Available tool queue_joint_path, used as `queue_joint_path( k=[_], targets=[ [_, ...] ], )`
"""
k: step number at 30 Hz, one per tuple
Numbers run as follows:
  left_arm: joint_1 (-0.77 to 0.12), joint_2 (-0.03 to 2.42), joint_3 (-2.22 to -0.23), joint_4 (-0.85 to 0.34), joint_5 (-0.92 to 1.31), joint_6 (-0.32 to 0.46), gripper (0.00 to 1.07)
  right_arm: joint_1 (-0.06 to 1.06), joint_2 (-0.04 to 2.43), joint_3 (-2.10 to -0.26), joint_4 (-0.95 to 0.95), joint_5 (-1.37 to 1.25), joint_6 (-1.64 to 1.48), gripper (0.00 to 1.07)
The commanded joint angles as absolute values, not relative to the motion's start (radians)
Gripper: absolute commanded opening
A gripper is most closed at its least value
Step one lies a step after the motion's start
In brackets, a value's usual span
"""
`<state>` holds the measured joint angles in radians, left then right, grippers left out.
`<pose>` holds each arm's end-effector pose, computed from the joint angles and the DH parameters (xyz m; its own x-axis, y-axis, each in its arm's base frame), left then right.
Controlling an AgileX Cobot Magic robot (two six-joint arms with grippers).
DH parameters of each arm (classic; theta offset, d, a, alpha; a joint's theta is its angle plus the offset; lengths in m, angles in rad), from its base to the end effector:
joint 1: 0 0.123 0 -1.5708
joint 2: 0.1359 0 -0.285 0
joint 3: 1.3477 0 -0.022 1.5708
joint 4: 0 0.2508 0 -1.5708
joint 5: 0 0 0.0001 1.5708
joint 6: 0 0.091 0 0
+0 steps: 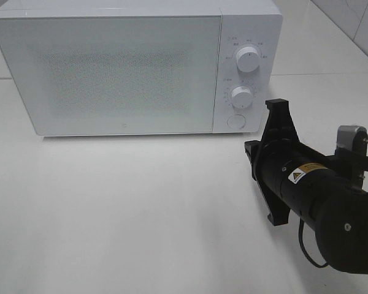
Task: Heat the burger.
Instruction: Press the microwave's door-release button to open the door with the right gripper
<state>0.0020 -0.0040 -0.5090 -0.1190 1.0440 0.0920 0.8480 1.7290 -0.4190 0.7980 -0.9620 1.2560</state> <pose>-0.0061 -0.0094 0.2816 -0.4235 0.0309 -0.9054 0.1044 0.9944 -0.0149 0.2091 0.1563 0.1363 -0.1892 0.9807 -0.0488 0.3278 0.1099 0.9383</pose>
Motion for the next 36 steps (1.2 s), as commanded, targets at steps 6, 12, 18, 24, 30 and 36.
queue_joint_path(
  k=[6,12,18,24,30,36],
  targets=[
    [0.007,-0.024,-0.505,-0.125,1.037,0.085,0.98,0.808,1.726,-0.453,0.774,-0.983,1.262,0.0],
    [0.007,-0.024,-0.505,-0.125,1.037,0.085,0.98,0.751,1.769,-0.487,0.738,-0.979,1.261,0.0],
    [0.007,-0.024,-0.505,-0.125,1.037,0.085,0.98,0.73,1.856,-0.549,0.717,-0.968,1.291,0.0],
    [0.007,-0.024,-0.505,-0.125,1.037,0.085,0.98,0.703,1.919,-0.614,0.703,-0.955,1.316,0.0],
    [0.007,-0.024,-0.505,-0.125,1.037,0.085,0.98,0.664,1.953,-0.664,0.69,-0.928,1.316,0.0],
    [0.007,-0.024,-0.505,-0.125,1.037,0.085,0.98,0.649,2.004,-0.722,0.681,-0.919,1.312,0.0]
  ],
)
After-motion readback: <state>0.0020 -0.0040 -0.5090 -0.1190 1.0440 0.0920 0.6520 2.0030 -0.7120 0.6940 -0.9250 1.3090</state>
